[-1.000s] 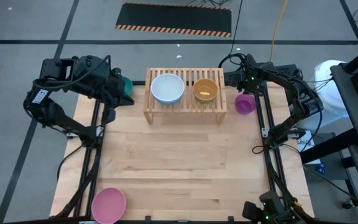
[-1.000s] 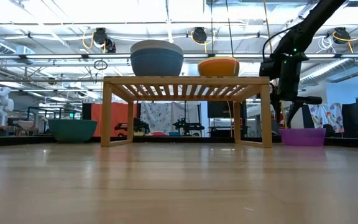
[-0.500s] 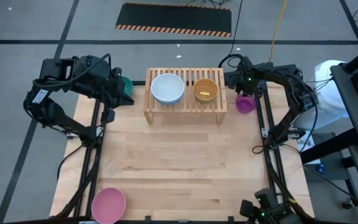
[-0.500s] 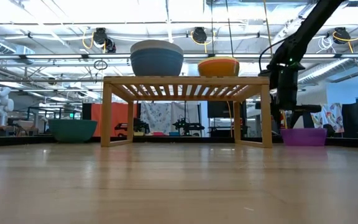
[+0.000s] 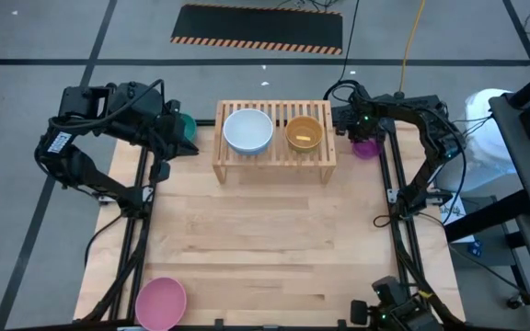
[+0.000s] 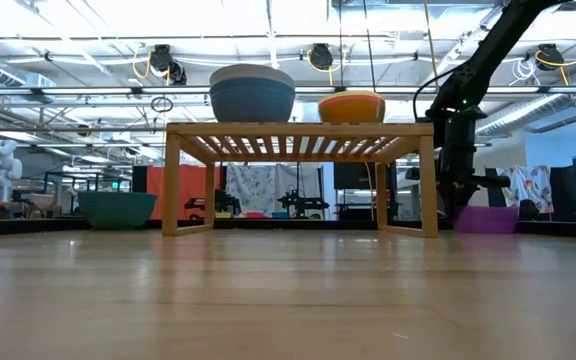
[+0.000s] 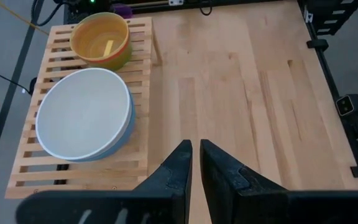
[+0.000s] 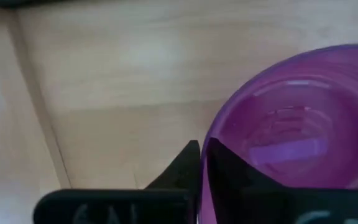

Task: Place and stack bowls onto a shelf
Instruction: Stack the purple bowl on top of the yellow bowl on the shelf

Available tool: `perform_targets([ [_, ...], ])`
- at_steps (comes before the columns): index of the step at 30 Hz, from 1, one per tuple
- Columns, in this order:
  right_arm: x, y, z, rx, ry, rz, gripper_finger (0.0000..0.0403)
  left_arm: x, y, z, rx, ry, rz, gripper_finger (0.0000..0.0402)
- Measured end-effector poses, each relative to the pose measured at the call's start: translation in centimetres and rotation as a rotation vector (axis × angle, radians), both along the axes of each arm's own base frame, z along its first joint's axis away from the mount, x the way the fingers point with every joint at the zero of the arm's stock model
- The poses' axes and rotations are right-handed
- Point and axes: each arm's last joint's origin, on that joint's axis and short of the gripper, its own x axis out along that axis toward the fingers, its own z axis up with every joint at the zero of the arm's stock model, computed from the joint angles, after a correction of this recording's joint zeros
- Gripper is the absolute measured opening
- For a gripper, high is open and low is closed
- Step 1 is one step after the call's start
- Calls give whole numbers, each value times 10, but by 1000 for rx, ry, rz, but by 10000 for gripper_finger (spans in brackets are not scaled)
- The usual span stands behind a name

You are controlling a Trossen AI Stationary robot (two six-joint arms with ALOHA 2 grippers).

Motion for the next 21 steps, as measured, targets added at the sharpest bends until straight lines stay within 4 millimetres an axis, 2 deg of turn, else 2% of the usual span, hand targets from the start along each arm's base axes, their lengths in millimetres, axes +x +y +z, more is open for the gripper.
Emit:
perform_targets([
  [5,1,4,3,6,-20,118,3,0,0,0,0,0,0,37],
  [9,2,14,16,-4,-20,248,1,0,0,0,0,0,0,37],
  [21,-8,66,82,-135,19,589,0,0,0,0,-1,0,1,37],
])
